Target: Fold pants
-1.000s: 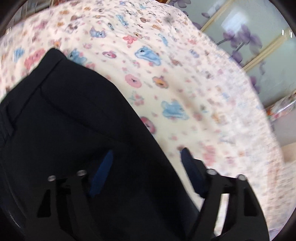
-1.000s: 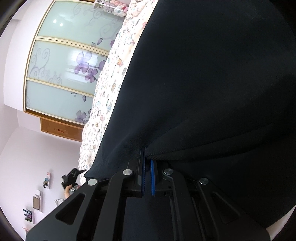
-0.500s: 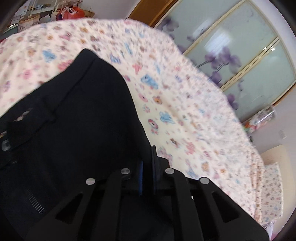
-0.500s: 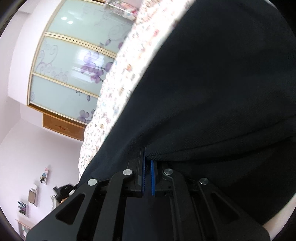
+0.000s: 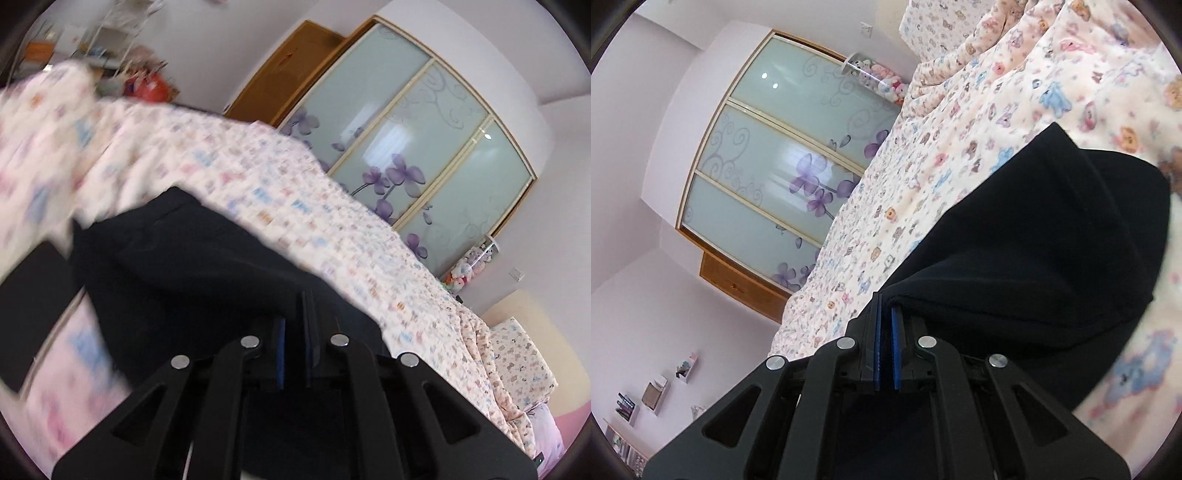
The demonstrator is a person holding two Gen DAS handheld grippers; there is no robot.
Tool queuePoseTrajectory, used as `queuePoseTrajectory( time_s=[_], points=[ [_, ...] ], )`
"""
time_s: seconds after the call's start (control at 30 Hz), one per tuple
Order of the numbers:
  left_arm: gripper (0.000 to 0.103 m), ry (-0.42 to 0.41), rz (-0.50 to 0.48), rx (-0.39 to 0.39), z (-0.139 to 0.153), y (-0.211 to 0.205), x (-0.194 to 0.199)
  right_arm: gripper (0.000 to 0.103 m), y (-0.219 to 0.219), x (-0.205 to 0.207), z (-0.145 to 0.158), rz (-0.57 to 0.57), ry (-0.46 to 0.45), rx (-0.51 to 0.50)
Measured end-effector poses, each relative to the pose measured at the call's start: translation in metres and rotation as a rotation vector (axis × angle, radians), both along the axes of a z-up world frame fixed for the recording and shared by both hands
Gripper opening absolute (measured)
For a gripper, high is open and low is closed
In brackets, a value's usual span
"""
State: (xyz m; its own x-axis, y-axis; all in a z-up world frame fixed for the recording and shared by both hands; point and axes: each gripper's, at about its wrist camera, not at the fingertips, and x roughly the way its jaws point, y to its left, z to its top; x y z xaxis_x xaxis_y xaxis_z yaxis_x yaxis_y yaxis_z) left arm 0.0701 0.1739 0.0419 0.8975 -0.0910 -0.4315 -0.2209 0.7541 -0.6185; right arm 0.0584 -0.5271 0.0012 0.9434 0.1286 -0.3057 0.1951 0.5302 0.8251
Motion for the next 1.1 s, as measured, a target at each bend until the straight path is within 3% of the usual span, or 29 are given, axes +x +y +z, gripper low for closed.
queuePoseTrajectory(
  time_s=[0.17,0.33,0.4,0.47,0.5,0.53,0.6,0.63,0.77,0.87,1.03,1.1],
  points=[
    [0.008,0.078,0.043,-0.041,-0.055,0.003,-0.024,0.004,0.003,-0.008,-0.003,0.001,0.091,-0.002],
    [0.017,0.06,0.06,-0.025,-0.062,0.008,-0.027,0.004,0.0,-0.013,-0.015,0.005,0.209,-0.01],
    [0.044,0.024,0.112,-0.021,-0.057,0.013,-0.038,0.005,-0.001,-0.017,-0.019,0.016,0.237,0.007],
    [0.086,-0.024,0.186,-0.042,-0.05,0.019,-0.053,0.005,-0.002,-0.019,-0.02,0.04,0.265,0.031],
    [0.093,-0.035,0.234,-0.029,-0.045,0.02,-0.06,0.01,-0.003,-0.02,-0.022,0.056,0.291,0.052],
    [0.094,-0.061,0.274,-0.011,-0.041,0.021,-0.067,0.014,-0.002,-0.02,-0.023,0.066,0.306,0.068],
    [0.095,-0.12,0.297,0.033,-0.032,0.02,-0.075,0.048,-0.006,-0.024,-0.028,0.097,0.325,0.176],
    [0.096,-0.138,0.295,0.059,-0.028,0.018,-0.076,0.054,-0.008,-0.029,-0.028,0.103,0.297,0.231],
    [0.101,-0.156,0.223,0.097,-0.026,0.011,-0.067,0.055,-0.022,-0.055,-0.006,0.007,0.207,0.211],
    [0.101,-0.084,0.144,0.086,-0.032,0.004,-0.044,0.054,-0.038,-0.066,-0.003,-0.075,0.216,0.179],
    [0.101,-0.005,0.111,0.039,-0.047,-0.002,-0.03,0.047,-0.05,-0.058,-0.03,0.007,0.151,0.383],
    [0.101,-0.005,0.115,0.043,-0.048,-0.002,-0.03,0.047,-0.049,-0.057,-0.035,0.004,0.177,0.405]
  ],
)
